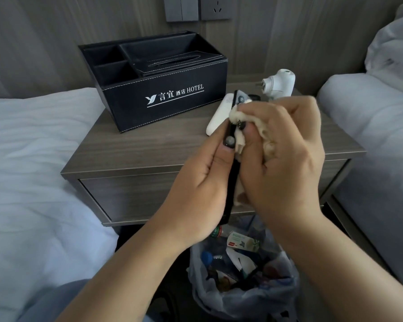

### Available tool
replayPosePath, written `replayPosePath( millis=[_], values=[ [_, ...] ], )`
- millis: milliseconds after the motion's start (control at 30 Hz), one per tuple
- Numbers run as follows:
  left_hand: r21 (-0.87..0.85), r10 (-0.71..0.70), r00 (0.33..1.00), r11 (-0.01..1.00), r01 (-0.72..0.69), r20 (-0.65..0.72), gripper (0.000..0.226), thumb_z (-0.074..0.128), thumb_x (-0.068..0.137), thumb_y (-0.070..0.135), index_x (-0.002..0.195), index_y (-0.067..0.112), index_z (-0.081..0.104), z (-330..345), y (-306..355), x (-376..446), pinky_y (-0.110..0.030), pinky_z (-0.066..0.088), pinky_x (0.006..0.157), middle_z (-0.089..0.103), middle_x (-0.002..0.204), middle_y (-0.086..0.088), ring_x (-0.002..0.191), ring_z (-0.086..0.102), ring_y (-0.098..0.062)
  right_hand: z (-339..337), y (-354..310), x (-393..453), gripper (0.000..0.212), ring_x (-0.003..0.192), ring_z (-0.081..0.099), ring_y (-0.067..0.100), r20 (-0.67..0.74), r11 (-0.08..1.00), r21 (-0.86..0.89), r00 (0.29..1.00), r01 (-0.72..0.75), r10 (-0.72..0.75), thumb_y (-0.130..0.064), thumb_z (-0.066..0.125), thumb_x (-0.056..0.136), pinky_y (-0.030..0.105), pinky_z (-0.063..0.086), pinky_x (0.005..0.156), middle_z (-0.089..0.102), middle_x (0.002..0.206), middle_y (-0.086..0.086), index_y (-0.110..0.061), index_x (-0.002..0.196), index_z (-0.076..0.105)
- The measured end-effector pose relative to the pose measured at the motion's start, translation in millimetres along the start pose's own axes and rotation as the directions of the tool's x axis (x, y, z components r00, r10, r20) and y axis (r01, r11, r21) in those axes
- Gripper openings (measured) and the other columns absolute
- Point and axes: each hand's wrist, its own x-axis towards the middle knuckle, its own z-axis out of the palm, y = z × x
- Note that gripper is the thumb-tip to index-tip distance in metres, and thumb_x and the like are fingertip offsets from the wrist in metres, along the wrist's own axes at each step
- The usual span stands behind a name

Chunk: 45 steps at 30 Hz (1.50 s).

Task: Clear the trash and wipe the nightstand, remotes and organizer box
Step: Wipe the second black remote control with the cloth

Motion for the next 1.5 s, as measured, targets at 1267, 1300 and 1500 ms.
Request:
replayPosePath(
  millis=[1267,1300,1500],
  values=[
    [-0.135,0.112,0.991,0.983,-0.121,-0.074,0.037,0.028,0.104,0.022,0.122,0.020,0.060,5.4,2.6,0.4,-0.017,0.045,0.096,0.069,0.118,0.011,0.118,0.060,-0.004,-11.3,-6.3,-3.5,0.015,0.086,0.058,0.002,0.026,0.927,0.161,0.941,-0.338,0.338,-0.012,0.060,0.091,0.006,0.043,0.077,0.059,0.098,-0.001,-0.014,0.103,0.069],
    [-0.133,0.109,0.991,0.984,-0.119,-0.077,0.037,0.028,0.104,0.023,0.124,0.018,0.059,4.7,1.8,0.2,-0.020,0.046,0.097,0.069,0.120,0.008,0.119,0.060,-0.007,-10.5,-6.4,-4.6,0.015,0.086,0.057,0.002,0.012,0.938,0.144,0.948,-0.315,0.317,-0.011,0.060,0.091,0.005,0.042,0.077,0.059,0.097,0.000,-0.012,0.103,0.069],
    [-0.155,0.055,0.996,0.986,-0.064,-0.067,0.035,0.030,0.104,0.025,0.107,0.021,0.065,4.8,3.2,-2.0,-0.016,0.052,0.068,0.072,0.088,0.006,0.080,0.069,-0.006,-8.5,-0.1,1.5,0.017,0.085,0.048,-0.005,-0.030,0.994,0.012,0.993,-0.110,0.111,-0.002,0.060,0.089,0.001,0.037,0.080,0.052,0.098,0.003,-0.002,0.103,0.069]
  ],
)
